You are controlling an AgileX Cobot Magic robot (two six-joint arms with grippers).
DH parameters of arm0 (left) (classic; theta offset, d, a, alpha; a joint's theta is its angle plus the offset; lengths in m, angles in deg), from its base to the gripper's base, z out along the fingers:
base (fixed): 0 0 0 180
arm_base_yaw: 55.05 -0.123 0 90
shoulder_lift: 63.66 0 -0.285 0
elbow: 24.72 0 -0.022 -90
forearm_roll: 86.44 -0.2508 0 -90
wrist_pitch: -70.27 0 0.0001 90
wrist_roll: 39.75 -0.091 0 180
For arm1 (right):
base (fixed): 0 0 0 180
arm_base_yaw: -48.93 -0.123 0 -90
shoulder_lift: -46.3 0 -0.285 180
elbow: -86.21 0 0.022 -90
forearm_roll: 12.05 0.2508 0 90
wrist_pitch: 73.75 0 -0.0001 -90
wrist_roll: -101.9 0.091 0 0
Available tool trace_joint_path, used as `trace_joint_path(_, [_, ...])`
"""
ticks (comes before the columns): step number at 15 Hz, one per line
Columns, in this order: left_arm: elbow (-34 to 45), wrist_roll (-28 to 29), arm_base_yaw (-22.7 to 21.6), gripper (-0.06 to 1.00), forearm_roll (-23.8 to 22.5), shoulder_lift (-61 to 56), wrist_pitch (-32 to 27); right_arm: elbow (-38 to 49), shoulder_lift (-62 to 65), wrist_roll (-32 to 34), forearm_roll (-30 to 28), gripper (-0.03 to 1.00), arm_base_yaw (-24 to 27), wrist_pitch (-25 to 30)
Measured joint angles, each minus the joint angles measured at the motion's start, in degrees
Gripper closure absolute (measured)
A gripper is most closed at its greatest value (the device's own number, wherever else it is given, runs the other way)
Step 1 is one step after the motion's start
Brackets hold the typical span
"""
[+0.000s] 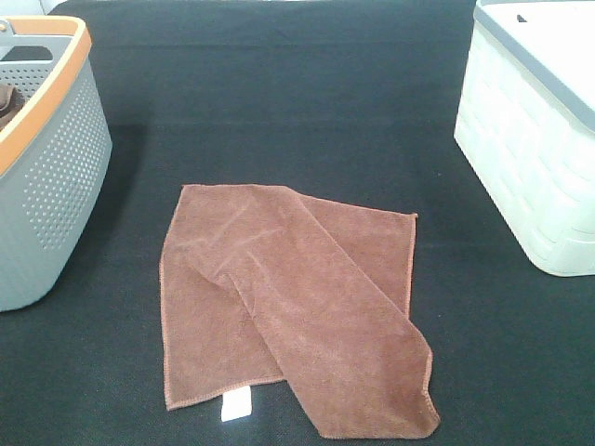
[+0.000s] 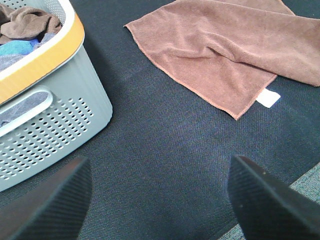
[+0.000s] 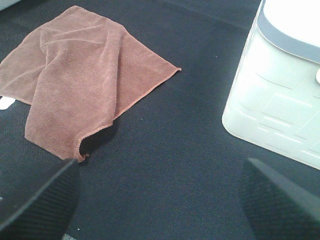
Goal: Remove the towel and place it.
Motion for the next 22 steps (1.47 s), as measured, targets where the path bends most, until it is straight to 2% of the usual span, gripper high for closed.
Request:
trace_joint_path(9, [0.00,-0.17,-0.40,0.22,0.06,-0.06,0.00,0.00,0.00,0.00,0.23,0.15,0.63,0.00])
trace_joint_path(10, [0.00,-0.23,-2.58,0.22,0.11,-0.06,0.00,0.00,0.00,0.00,0.23,0.15,3.15,0.00])
trace_joint_path(12, [0.00,-0.34,-10.66,0.22,0.11,-0.06,0.06,0.00,0.00,0.00,0.23,0.15,11.46,0.00])
trace_joint_path(13, [0.00,-0.34,-10.66,0.22,0.11,-0.06,0.06,0.00,0.00,0.00,0.23,0.15,11.46,0.00])
trace_joint_path(14, [0.00,-0.34,-17.99,0.22,0.11,-0.69,0.11,0.00,0.00,0.00,0.23,0.15,17.82,0.00])
trace_joint_path(16, [0.00,-0.34,-24.64,0.22,0.11,-3.90,0.11,0.00,0.00,0.00,0.23,0.15,25.55,0.00])
trace_joint_path(18, [0.00,-0.34,-27.90,0.22,0.11,-6.99,0.11,0.00,0.00,0.00,0.23,0.15,28.42,0.00])
trace_joint_path(22, [0.00,-0.34,-28.25,0.22,0.11,-7.22,0.11,0.00,0.00,0.00,0.23,0.15,28.65,0.00])
